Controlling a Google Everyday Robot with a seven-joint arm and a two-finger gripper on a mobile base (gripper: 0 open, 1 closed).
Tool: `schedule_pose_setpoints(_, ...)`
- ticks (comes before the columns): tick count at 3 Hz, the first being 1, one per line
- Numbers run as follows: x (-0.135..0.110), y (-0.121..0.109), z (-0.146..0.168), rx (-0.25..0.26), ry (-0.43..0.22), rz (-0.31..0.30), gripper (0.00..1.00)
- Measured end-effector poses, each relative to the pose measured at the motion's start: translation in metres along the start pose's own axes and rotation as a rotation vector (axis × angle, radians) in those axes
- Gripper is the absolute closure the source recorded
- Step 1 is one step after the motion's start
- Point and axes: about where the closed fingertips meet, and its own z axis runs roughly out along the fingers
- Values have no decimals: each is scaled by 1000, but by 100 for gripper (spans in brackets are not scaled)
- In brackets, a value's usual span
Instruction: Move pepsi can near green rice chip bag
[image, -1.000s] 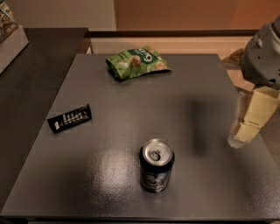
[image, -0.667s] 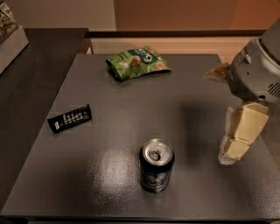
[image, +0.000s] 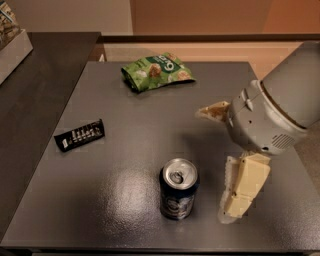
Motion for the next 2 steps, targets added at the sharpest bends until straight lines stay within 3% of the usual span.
schedule_pose_setpoints(2, -28, 15, 30, -51, -104, -60, 0)
